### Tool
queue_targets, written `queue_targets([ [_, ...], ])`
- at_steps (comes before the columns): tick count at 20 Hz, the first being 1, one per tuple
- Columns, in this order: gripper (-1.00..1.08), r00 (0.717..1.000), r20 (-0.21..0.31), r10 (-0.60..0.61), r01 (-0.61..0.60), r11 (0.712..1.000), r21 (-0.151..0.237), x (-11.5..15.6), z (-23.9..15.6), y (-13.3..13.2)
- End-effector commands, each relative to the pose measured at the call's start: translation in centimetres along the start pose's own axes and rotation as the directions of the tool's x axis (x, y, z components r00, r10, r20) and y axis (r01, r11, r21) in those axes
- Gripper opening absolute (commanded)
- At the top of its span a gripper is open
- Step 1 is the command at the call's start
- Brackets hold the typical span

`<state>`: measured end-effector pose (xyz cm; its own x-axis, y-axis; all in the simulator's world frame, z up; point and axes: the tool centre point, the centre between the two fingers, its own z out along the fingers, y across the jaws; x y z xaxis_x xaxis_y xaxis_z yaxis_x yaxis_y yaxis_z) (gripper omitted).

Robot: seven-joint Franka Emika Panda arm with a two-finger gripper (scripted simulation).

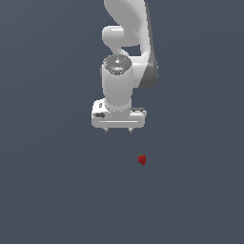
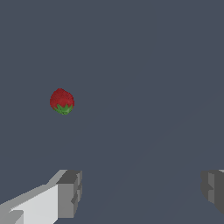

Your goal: Pick up the object and move it to a goal position.

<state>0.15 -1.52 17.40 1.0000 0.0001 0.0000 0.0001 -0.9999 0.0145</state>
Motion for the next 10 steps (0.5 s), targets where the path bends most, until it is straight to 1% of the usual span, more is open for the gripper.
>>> queue_targets([
  [1, 1.00, 1.000, 0.000, 0.000, 0.000, 1.000, 0.000, 0.0, 0.0, 0.0],
  [10, 1.00, 0.997, 0.040, -0.069, 0.070, 0.997, -0.019, -0.9, 1.3, -0.9],
])
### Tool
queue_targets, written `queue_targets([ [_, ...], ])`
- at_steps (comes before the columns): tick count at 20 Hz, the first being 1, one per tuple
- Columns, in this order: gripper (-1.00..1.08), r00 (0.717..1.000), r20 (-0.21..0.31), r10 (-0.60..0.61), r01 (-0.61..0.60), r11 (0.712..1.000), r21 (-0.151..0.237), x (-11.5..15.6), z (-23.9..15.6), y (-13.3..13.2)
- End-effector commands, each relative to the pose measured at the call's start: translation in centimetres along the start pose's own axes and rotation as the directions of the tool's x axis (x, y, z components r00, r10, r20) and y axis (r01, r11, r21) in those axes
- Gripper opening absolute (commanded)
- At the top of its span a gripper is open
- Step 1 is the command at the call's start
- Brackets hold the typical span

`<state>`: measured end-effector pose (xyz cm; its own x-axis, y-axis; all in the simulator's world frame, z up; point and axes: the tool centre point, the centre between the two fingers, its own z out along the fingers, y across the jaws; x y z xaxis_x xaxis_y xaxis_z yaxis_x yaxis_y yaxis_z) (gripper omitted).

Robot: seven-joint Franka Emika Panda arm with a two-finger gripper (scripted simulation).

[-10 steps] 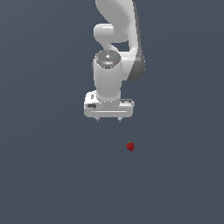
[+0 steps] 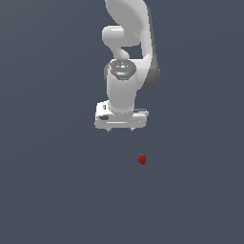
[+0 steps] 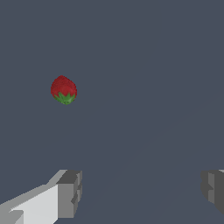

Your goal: Pick up the object and move it to a goal position.

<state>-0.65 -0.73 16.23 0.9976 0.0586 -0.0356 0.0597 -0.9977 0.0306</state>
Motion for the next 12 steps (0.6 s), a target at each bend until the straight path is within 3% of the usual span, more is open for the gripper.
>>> queue_targets([
  [1, 1.00, 1.000, 0.005, -0.010, 0.010, 1.000, -0.003, -0.1, 0.1, -0.1],
  [12, 1.00, 0.999, -0.002, 0.051, -0.051, 0.999, 0.003, 1.4, 1.1, -1.4],
])
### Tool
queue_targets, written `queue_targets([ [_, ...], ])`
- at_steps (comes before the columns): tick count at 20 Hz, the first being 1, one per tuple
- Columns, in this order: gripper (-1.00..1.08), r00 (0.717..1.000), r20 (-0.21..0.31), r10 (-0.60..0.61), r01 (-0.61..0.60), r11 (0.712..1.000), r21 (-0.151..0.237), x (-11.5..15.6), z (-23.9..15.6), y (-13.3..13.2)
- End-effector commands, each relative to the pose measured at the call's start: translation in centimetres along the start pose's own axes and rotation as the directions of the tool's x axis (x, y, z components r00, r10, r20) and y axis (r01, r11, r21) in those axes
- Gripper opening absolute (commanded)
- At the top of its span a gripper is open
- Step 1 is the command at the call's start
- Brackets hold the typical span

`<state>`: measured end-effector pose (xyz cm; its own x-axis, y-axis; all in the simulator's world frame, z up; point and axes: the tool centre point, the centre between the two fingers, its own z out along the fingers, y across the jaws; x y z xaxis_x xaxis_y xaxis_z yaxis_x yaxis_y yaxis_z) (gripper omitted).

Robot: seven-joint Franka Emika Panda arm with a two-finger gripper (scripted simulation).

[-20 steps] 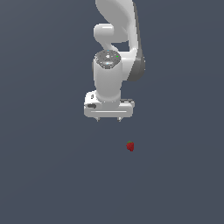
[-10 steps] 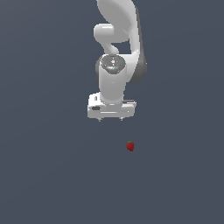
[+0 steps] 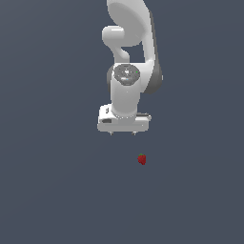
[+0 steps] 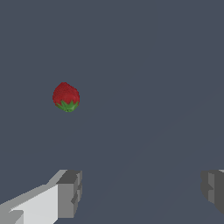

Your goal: Pick up the object and move it to a goal position.

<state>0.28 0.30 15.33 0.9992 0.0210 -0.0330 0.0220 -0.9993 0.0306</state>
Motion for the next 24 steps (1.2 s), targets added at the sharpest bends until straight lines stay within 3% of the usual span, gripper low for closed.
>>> queue_targets([
  [1, 1.00, 1.000, -0.002, 0.025, -0.025, 1.000, 0.002, 0.6, 0.5, -0.6],
  [14, 1.00, 0.970, -0.017, 0.242, -0.242, 0.970, 0.026, 5.0, 4.9, -6.3],
  [24, 1.00, 0.939, -0.020, 0.343, -0.342, 0.939, 0.039, 6.6, 7.2, -9.2],
])
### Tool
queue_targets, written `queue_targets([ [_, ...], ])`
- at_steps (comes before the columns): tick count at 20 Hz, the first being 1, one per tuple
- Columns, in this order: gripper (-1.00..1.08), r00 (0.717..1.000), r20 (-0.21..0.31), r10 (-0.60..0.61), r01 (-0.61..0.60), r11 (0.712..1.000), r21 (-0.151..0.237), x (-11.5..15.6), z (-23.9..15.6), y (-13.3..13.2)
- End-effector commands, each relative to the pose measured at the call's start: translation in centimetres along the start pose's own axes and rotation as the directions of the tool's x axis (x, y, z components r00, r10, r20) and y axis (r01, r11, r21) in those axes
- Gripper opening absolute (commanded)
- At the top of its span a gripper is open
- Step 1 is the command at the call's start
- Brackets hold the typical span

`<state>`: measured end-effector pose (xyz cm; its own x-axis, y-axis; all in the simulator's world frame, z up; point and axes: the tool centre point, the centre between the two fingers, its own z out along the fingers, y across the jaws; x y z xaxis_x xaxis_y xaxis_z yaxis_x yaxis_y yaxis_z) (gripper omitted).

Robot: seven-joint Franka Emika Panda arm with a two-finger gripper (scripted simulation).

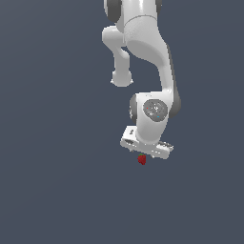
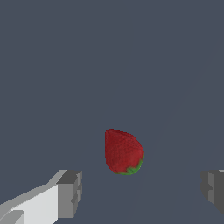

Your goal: Pick up the object and move it to a goal position.

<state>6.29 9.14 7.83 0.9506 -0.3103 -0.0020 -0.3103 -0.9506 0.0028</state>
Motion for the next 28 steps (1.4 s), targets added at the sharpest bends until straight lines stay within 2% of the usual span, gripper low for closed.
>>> queue_targets([
  [1, 1.00, 1.000, -0.002, 0.017, -0.017, 1.000, 0.002, 0.1, 0.4, -0.5],
  [9, 1.00, 1.000, -0.001, 0.021, -0.021, 1.000, 0.002, 0.1, 0.9, -0.7],
  [18, 1.00, 1.000, -0.002, 0.025, -0.025, 1.000, 0.003, 0.0, 4.9, -0.7],
  [24, 1.00, 1.000, -0.002, 0.025, -0.025, 1.000, 0.003, 0.1, 5.6, -0.7],
  [25, -1.00, 1.000, -0.002, 0.025, -0.025, 1.000, 0.003, 0.1, 5.6, -0.7],
  [28, -1.00, 1.000, -0.002, 0.025, -0.025, 1.000, 0.003, 0.1, 5.6, -0.7],
])
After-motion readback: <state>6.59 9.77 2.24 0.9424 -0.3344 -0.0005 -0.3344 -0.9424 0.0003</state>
